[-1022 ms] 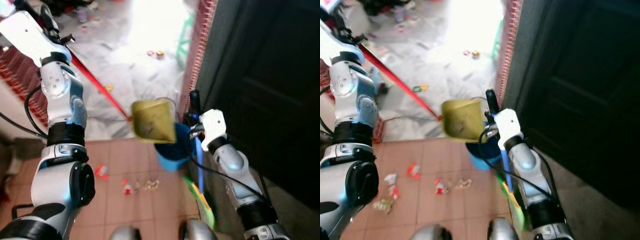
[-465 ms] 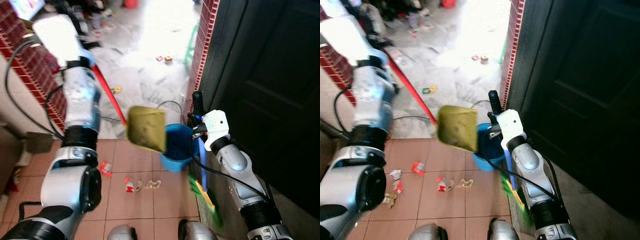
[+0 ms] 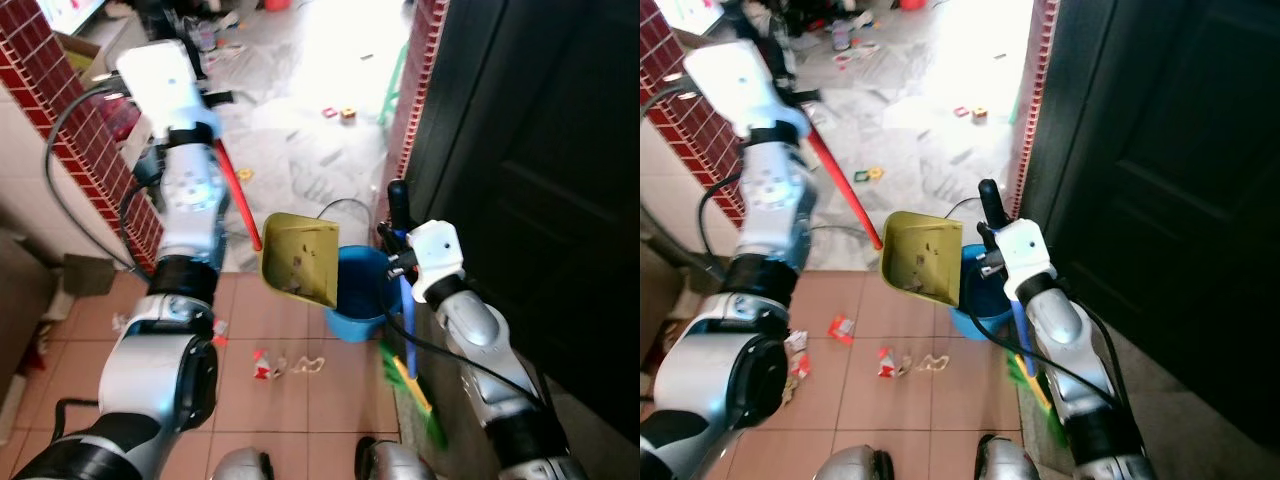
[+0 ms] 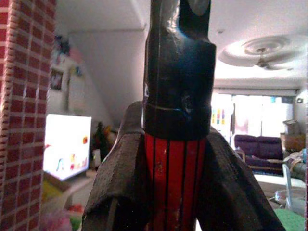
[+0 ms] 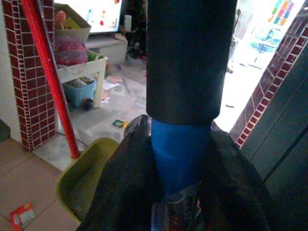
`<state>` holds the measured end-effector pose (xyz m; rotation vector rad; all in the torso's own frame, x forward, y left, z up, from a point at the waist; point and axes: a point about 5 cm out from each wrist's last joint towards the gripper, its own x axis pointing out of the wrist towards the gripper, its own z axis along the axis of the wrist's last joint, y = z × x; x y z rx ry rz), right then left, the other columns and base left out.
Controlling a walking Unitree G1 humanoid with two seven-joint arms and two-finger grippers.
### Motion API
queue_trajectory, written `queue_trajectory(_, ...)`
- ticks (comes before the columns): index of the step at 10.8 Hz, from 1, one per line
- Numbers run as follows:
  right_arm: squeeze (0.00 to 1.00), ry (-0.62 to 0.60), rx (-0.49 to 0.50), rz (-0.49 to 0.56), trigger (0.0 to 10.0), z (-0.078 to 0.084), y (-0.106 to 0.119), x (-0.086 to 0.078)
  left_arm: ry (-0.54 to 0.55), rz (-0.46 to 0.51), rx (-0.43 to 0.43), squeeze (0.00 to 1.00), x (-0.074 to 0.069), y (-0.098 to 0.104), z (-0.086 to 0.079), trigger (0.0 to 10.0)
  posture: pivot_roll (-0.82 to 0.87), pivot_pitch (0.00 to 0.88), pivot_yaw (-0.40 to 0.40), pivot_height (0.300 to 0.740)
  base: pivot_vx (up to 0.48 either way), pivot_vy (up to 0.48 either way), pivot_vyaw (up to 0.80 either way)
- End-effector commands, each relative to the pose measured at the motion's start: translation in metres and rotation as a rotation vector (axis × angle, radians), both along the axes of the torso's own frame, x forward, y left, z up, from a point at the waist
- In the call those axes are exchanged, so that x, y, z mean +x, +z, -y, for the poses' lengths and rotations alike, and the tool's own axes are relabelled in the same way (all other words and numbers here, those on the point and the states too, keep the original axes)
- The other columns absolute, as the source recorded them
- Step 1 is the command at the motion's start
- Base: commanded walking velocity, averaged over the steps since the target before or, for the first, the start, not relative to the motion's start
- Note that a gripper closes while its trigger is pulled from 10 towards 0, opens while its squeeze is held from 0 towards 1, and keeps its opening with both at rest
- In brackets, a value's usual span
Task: Sweep floor
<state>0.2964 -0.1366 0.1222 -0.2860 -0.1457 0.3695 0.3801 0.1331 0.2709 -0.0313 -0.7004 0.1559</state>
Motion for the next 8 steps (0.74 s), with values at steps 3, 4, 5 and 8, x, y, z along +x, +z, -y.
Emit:
queue_trajectory(3,0.0,-0.04,-0.021,0.056,10.0,0.012,0.016,-0.008,-0.075,0.174,0.065,0.0,-0.007,0.033,0.034,10.0,-0.25,0.109,0.114,0.74,0.0,0.0,0.0)
queue_trajectory(4,0.0,-0.051,-0.027,0.056,10.0,0.015,0.016,-0.01,-0.093,0.185,0.069,0.0,-0.008,0.034,0.042,10.0,-0.26,0.113,0.117,0.74,0.0,0.0,0.0)
queue_trajectory(5,0.0,-0.058,-0.035,0.056,10.0,0.018,0.017,-0.013,-0.14,0.226,0.107,0.0,-0.013,0.035,0.061,10.0,-0.28,0.12,0.119,0.74,0.0,0.0,0.0)
queue_trajectory(8,0.0,-0.061,-0.045,0.052,10.0,0.019,0.019,-0.018,-0.269,0.258,0.186,0.0,-0.029,0.016,0.105,10.0,-0.29,0.127,0.109,0.74,0.0,0.0,0.0)
